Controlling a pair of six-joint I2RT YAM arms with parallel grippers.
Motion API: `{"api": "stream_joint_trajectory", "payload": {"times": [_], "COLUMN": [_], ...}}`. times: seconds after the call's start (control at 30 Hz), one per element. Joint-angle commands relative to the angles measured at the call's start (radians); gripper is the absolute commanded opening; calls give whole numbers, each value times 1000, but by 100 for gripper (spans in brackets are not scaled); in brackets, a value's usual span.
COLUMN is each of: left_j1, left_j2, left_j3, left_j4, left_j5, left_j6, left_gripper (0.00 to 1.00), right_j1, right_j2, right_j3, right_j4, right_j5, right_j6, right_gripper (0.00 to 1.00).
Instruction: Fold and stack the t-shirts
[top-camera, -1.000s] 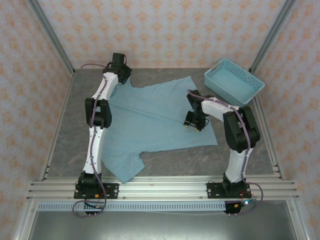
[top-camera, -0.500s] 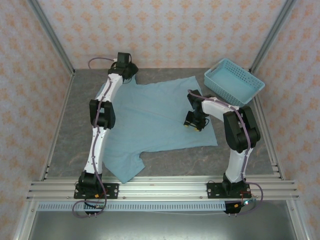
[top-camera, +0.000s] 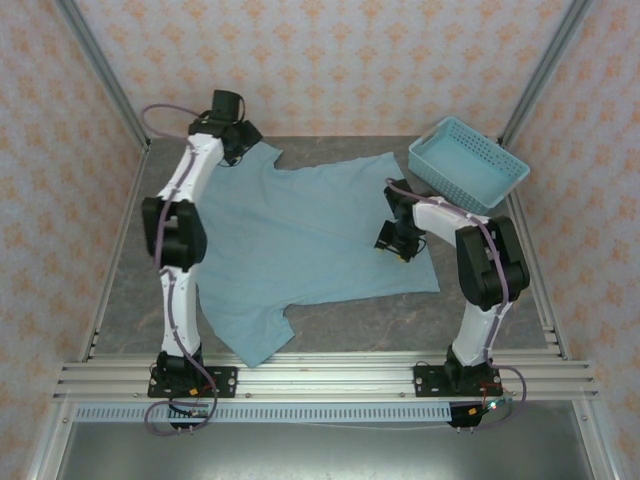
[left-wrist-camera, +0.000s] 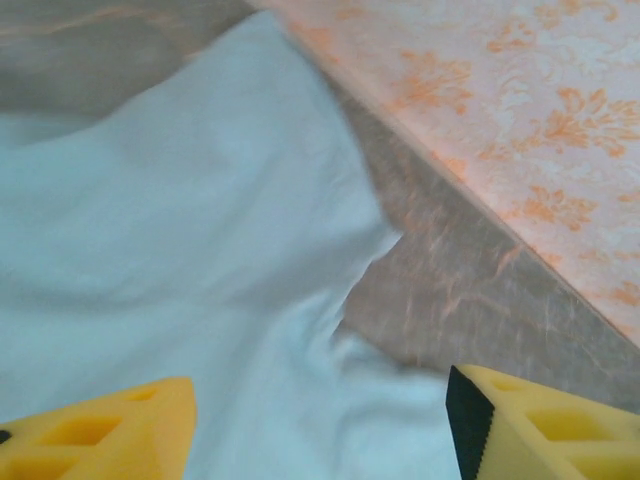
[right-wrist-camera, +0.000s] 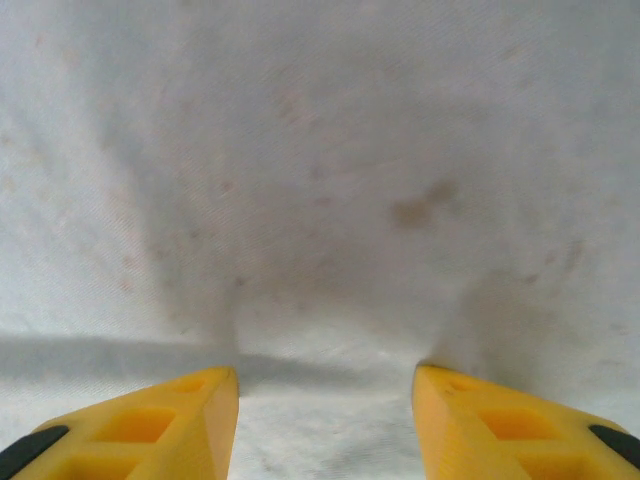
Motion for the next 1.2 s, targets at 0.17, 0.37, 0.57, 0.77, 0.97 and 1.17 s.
{"api": "stream_joint_trajectory", "payload": {"times": [0.17, 0.37, 0.57, 0.77, 0.97, 1.17], "left_j1": [58, 88, 131, 164, 156, 75], "left_j2": [-217, -132, 51, 215, 249, -215], "left_j3": [-581, -621, -407, -56, 139, -252], "left_j4": [-8, 31, -15, -37, -63, 11], "left_j5": [84, 47, 38, 79, 95, -102], "left_j6": [-100, -75, 14, 68, 77, 108], "left_gripper": [59, 55, 54, 59, 67, 76], "right_j1": [-36, -43, -68, -70, -70, -69], "right_j2": [50, 146, 232, 290, 203, 9], "right_j3": [30, 100, 192, 281, 249, 196], "right_j4": [7, -5, -38, -90, -64, -54], "right_j5": [5, 31, 22, 27, 53, 49], "right_j6": [-2, -9, 12, 31, 37, -2], "right_gripper": [49, 48, 48, 48, 53, 58]}}
